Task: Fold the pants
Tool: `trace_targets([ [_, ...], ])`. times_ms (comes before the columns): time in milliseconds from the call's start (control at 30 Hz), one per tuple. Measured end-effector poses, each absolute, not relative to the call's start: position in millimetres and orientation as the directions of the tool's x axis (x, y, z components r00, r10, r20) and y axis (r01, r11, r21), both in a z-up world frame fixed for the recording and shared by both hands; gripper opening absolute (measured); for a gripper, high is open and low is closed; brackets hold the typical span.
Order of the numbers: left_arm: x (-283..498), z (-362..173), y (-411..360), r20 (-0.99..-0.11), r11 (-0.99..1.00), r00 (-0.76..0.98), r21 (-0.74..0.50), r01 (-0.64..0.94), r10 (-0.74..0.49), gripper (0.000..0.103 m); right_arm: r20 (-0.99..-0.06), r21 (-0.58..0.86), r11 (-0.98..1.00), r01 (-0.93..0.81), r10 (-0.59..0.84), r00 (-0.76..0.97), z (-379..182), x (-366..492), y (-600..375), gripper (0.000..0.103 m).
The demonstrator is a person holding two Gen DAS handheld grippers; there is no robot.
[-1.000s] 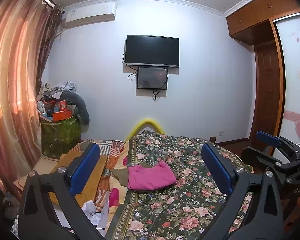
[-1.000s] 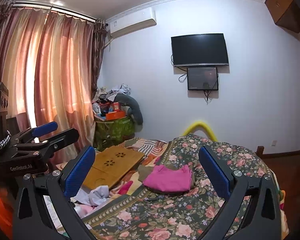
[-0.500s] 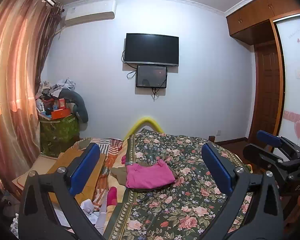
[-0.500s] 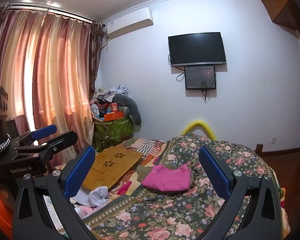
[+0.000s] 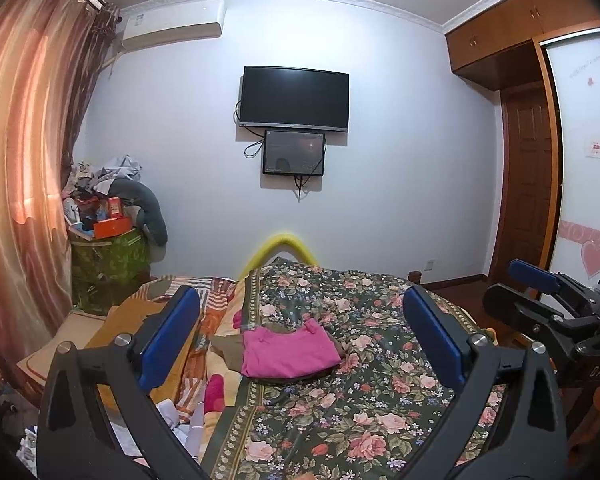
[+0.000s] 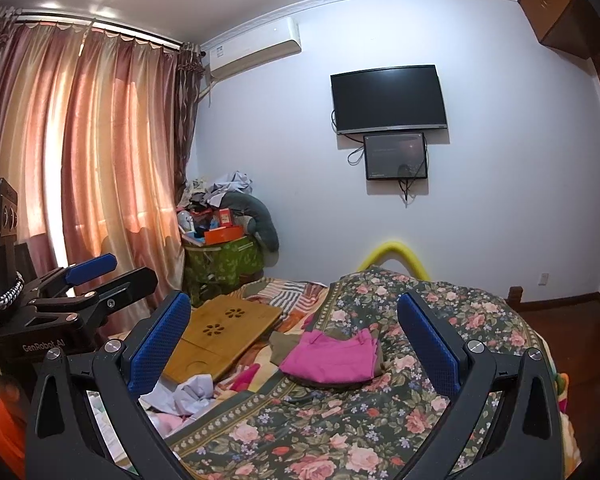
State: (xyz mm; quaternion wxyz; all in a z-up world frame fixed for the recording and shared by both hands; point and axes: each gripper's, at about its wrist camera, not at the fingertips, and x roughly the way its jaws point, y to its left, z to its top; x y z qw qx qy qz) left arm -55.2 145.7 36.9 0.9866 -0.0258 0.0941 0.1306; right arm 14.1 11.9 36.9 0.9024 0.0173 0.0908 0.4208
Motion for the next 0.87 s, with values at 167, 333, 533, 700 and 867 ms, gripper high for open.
trace_targets([
  [167,-53.5,37.2,144.8,-0.201,0.968,0.950,-0.026,-0.250,0.240,0.103,-0.151,0.111,0.649,-0.753,0.760,0.632,37.3,15.3,10.6,0.103],
  [333,-52.6,36.7,143.4,-0.209,0.969,0.950,-0.029,-0.243,0.232,0.103,-0.152,0.115,0.650,-0.751,0.759,0.633,37.4,16.8,9.1,0.103],
  [533,-51.1,36.2,144.4,-0.220,0.973,0.952,-0.044,-0.228,0.213,0.103,-0.155,0.114,0.649,-0.752,0.760,0.632,37.3,16.9,9.3,0.103],
  [700,-50.5,34.4,147.5,-0.225,0.972,0.951,-0.050,-0.228,0.212,0.103,-0.162,0.111,0.648,-0.753,0.759,0.630,35.8,16.0,10.4,0.103],
  [867,-49.0,33.6,151.6,-0.232,0.975,0.952,-0.057,-0.217,0.199,0.103,-0.167,0.111,0.649,-0.753,0.759,0.629,36.5,16.5,12.0,0.103],
])
